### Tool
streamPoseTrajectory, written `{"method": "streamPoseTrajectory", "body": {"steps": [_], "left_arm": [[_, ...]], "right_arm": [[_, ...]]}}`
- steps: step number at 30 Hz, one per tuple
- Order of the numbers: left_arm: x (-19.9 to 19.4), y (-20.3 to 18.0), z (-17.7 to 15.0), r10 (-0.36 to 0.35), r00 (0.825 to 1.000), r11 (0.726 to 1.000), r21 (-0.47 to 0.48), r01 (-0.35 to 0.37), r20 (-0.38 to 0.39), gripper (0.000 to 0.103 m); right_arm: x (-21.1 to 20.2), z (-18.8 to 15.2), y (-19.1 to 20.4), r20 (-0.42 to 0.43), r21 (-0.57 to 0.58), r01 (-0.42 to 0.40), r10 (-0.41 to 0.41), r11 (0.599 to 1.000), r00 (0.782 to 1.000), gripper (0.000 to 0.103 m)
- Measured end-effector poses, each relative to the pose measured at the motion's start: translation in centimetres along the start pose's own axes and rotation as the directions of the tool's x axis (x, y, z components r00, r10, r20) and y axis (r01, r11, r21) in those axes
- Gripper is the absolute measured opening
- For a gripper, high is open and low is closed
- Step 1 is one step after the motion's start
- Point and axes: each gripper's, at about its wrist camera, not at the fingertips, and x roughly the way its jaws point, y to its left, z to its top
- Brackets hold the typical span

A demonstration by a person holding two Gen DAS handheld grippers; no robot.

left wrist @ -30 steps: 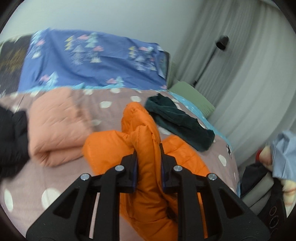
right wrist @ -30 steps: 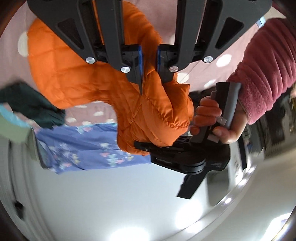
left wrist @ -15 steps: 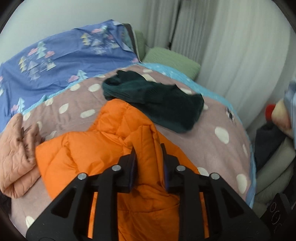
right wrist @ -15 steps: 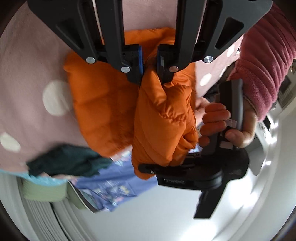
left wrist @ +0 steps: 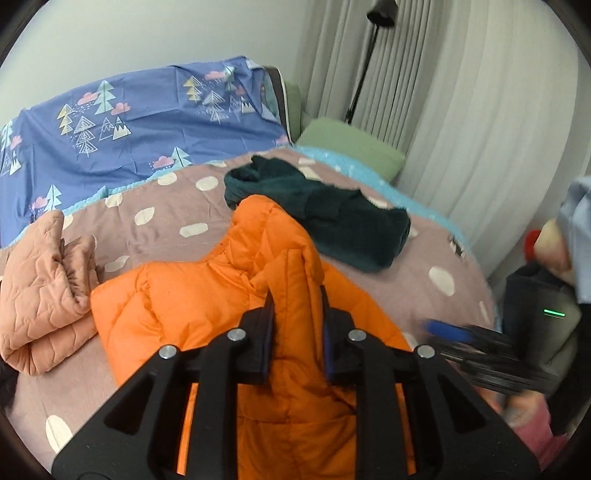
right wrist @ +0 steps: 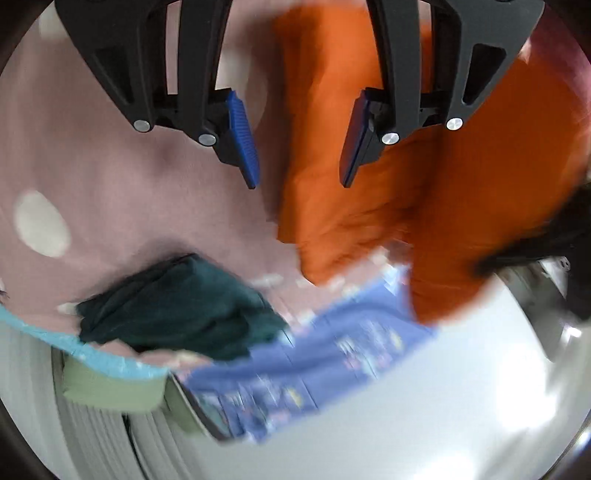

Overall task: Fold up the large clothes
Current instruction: 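Grasp the jacket with the left gripper while the right gripper holds its edge, then lift the orange jacket with both grippers and fold it over itself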

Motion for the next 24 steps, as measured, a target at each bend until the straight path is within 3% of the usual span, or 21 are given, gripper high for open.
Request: {"method": "streamPoseTrajectory", "body": {"steps": [1, 3, 6, 11, 14, 18, 20, 24], "left_arm": [[-0.4, 0.0, 0.0, -0.003, 1.000, 1.000, -0.001, 0.003, 0.006, 0.020], [-1.2, 0.1, -0.1, -0.012, 1.000, 1.000, -0.007, 0.013, 0.019, 0.020], [-1.9, 0.1, -0.3, -0.019, 0.999, 1.000, -0.014, 0.019, 0.032, 0.020], [-0.7, 0.4, -0.2, -0.055, 0.998, 0.997, -0.050, 0.056, 0.027, 0.020], [2.2, -0.3, 0.0, -0.070, 0.998, 0.996, -0.050, 0.069, -0.012, 0.023], [8.6, -1.3, -0.7, -0.041, 0.990, 0.997, -0.071, 0.032, -0.133, 0.029], [11.0, -1.6, -0.9, -0.069, 0.984, 0.993, -0.103, 0.053, -0.162, 0.031], [12.6, -2.7, -1.2, -0.092, 0.981, 0.993, -0.090, 0.078, -0.169, 0.034]], "right_arm": [[1.6, 0.6, -0.1, -0.028, 0.005, -0.016, 0.016, 1.000, 0.999, 0.003], [5.9, 1.7, 0.9, -0.106, 0.044, -0.085, 0.090, 0.995, 0.990, 0.001], [9.6, 2.6, 3.2, -0.147, 0.019, -0.138, 0.139, 0.990, 0.979, 0.001], [12.5, 2.6, 6.3, -0.175, -0.120, -0.028, 0.007, 0.992, 0.984, 0.001], [10.6, 2.9, 4.4, -0.147, -0.073, 0.012, -0.022, 0.997, 0.989, 0.003], [4.6, 3.0, 0.2, -0.042, 0.020, 0.064, -0.063, 0.998, 0.997, 0.013], [1.4, 2.4, -1.5, -0.004, 0.037, 0.033, -0.033, 0.999, 0.999, 0.014], [-4.5, 0.2, -2.1, 0.044, 0.019, -0.103, 0.102, 0.994, 0.994, 0.024]]}}
